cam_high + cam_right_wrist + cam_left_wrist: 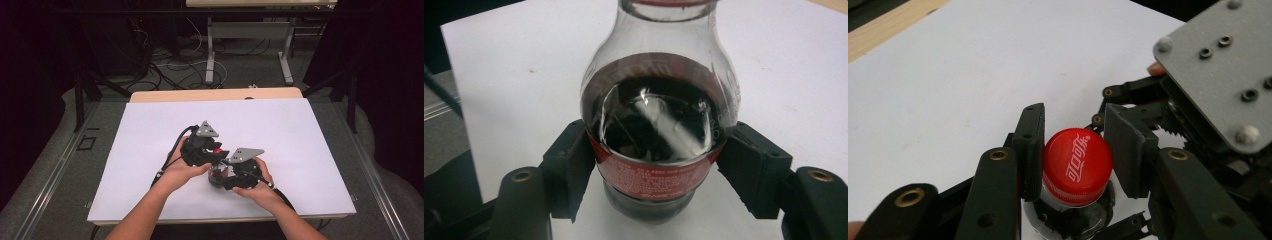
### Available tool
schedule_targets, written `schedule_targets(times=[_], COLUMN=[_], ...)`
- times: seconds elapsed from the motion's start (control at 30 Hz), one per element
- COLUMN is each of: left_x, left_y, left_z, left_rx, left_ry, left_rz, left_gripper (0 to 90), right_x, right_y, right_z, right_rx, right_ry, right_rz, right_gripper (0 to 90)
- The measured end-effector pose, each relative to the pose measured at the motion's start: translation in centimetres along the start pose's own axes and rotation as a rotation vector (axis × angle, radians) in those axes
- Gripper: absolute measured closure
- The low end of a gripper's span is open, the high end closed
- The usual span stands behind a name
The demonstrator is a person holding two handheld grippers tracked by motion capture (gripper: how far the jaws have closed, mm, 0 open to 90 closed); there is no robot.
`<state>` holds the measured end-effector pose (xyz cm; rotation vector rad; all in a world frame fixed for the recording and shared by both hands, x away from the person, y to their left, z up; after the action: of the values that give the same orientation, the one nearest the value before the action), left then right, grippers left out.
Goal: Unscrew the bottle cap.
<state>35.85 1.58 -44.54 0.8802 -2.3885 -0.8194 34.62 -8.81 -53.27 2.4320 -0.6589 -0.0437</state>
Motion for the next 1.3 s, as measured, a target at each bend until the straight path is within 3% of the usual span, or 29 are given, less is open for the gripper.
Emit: schedule_targets(times=[0.17, 0.2, 0.37, 0.57, 0.63, 0.8, 0.83, 0.9, 0.93, 1.07, 1.13, 1.2, 1.3], left_x=[0.5, 0.5, 0.6, 0.5, 0.3, 0.0, -0.1, -0.3, -0.3, -1.1, -1.4, -1.8, -1.9], left_y=[-0.3, -0.3, -0.4, -0.5, -0.6, 0.2, 0.5, 0.9, 1.1, 1.5, 1.5, 1.5, 1.4], left_z=[-0.1, -0.1, -0.1, -0.1, -0.2, -0.7, -0.7, -0.9, -0.9, -0.8, -0.6, -0.4, 0.0], left_rx=[0.038, 0.033, 0.051, 0.039, 0.039, 0.049, 0.044, 0.021, 0.019, -0.031, -0.040, -0.059, -0.061], left_ry=[0.095, 0.091, 0.191, 0.206, 0.190, 0.130, 0.111, 0.073, 0.074, -0.014, -0.014, -0.034, -0.027], left_rz=[-0.083, -0.097, -0.134, -0.130, -0.116, -0.021, -0.002, 0.073, 0.099, 0.174, 0.191, 0.232, 0.302], left_gripper=[61.6, 61.7, 61.7, 61.3, 52.0, 44.3, 43.0, 42.7, 42.7, 43.7, 43.9, 46.6, 51.0], right_x=[0.2, 0.2, 0.2, 0.3, 0.3, 0.3, 0.3, 0.2, 0.2, 0.0, -0.1, -0.2, -0.3], right_y=[0.0, 0.1, 0.0, -0.2, -0.1, 0.0, 0.0, 0.1, 0.1, 0.1, 0.2, 0.2, 0.2], right_z=[0.1, 0.1, 0.1, 0.2, 0.2, 0.2, 0.2, 0.2, 0.2, 0.1, -0.1, -0.1, -0.1], right_rx=[0.005, -0.007, 0.002, 0.005, 0.006, -0.003, 0.015, 0.017, 0.022, 0.038, 0.046, 0.053, 0.050], right_ry=[-0.011, -0.014, -0.017, -0.015, -0.014, -0.025, -0.020, -0.017, -0.014, 0.000, 0.005, 0.010, 0.022], right_rz=[0.023, 0.010, 0.032, 0.029, 0.027, 0.002, -0.001, -0.016, -0.023, -0.042, -0.058, -0.068, -0.089], right_gripper=[32.8, 32.8, 32.8, 32.7, 32.7, 32.7, 32.7, 32.7, 32.7, 32.7, 32.7, 32.7, 32.7])
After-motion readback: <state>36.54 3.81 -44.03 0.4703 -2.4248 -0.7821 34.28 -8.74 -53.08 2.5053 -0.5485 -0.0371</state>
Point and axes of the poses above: each handheld gripper's, and its own axes: y roughly backward along the jaws, z roughly out of its underside, x roughly to its right, the point moved 5 cm from there along -y, roughly forward along the jaws, and after that the axes turned 12 degrees about y, right-handed, at the moved point
